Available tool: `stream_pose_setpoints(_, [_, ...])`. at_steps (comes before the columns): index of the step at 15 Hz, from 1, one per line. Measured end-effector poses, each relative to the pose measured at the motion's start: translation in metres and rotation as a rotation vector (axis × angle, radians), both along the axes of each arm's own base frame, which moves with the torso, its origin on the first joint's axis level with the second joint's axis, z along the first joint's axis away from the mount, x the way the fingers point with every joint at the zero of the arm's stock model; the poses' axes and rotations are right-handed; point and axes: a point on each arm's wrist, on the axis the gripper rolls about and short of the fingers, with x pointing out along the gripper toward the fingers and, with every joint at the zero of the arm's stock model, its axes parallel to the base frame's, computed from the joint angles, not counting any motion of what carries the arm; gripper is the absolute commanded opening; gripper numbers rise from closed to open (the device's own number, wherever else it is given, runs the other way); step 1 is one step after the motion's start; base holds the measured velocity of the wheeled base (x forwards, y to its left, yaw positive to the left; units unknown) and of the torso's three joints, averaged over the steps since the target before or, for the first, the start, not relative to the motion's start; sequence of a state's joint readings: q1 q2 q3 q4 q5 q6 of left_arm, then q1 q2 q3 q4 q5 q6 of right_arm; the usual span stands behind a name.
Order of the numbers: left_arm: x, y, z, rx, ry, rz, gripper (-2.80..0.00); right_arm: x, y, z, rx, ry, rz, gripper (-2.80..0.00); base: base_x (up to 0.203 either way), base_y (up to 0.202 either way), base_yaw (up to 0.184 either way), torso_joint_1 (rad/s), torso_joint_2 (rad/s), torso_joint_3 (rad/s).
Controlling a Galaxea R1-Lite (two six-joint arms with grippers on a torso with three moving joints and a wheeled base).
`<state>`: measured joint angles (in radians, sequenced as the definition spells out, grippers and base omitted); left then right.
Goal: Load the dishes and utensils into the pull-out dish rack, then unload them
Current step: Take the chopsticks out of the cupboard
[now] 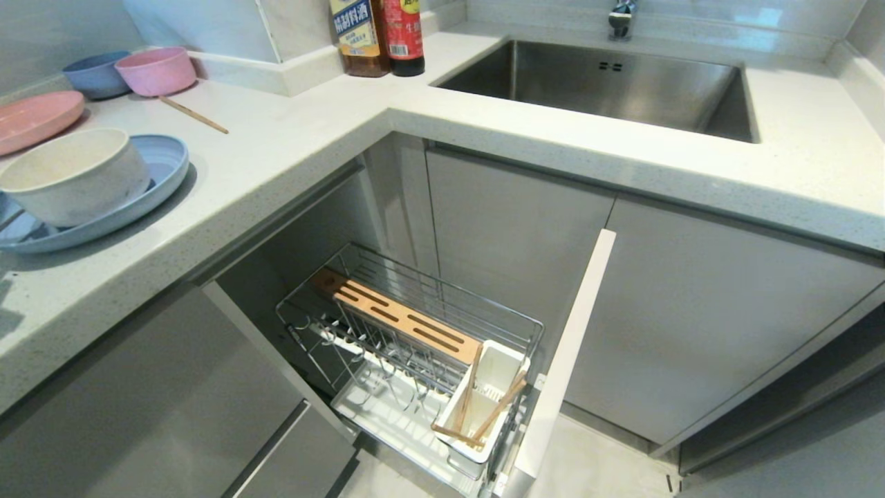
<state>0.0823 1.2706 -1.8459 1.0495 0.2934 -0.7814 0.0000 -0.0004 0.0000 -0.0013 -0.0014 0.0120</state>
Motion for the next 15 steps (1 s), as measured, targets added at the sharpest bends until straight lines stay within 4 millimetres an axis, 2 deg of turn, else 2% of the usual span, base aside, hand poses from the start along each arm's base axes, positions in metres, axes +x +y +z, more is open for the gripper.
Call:
stream_pose_setpoints(3, [-0.004,0.014,-0.018,-0.016,0.048,0.123,-2.80,0.000,0.000,0.000,0.000,0.000,0.000,-2.80,0.000,0.000,0.000,0.000,0.00,0.000])
stream_pose_setpoints(6, [-0.003,0.020,-0.038,-0.065,0.092,0.133,-2.80,0.000,0.000,0.000,0.000,0.000,0.000,-2.80,0.000,0.000,0.000,0.000,0.00,0.000])
stream_pose_setpoints(9, [0.008,0.028,-0.049,-0.089,0.051,0.123,-2.80,0.000,0.000,0.000,0.000,0.000,0.000,-2.80,0.000,0.000,0.000,0.000,0.00,0.000])
stream_pose_setpoints(15, [0.027,0.035,-0.063,-0.245,0.070,0.054,-2.80,0.000,0.000,0.000,0.000,0.000,0.000,-2.80,0.000,0.000,0.000,0.000,0.00,0.000])
